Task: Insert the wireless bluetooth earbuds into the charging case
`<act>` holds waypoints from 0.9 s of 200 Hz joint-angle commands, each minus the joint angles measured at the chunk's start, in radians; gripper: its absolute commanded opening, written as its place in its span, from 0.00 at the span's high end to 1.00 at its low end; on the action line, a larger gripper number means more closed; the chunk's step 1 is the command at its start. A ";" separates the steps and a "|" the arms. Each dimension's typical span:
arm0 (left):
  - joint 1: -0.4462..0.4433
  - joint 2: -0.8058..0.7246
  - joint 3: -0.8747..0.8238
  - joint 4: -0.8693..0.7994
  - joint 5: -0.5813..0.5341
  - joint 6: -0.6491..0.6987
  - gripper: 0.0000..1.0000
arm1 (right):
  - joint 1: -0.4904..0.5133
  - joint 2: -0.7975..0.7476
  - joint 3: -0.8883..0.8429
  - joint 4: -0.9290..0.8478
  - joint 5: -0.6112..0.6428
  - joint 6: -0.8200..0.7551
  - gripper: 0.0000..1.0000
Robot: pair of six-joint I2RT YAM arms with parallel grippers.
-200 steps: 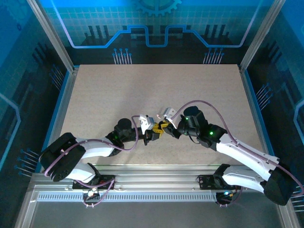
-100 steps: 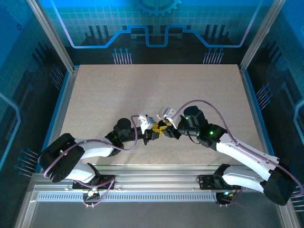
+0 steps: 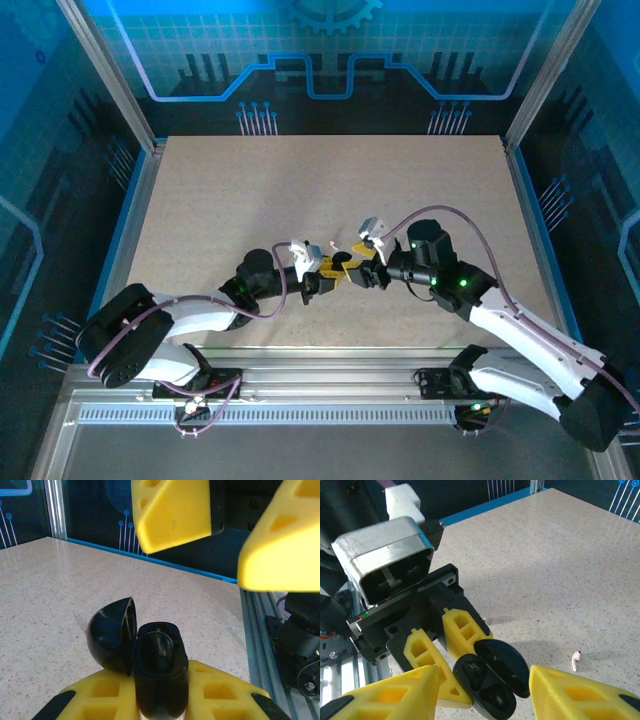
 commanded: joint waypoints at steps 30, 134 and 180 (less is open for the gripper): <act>-0.003 -0.026 -0.022 0.057 0.007 0.007 0.82 | -0.054 -0.037 0.011 -0.053 0.046 0.158 0.49; -0.003 -0.023 -0.050 0.114 0.071 0.071 0.82 | -0.027 0.010 -0.028 -0.053 0.002 0.147 0.47; -0.003 -0.042 -0.057 0.104 0.066 0.121 0.83 | -0.032 -0.115 -0.141 0.070 -0.020 0.076 0.43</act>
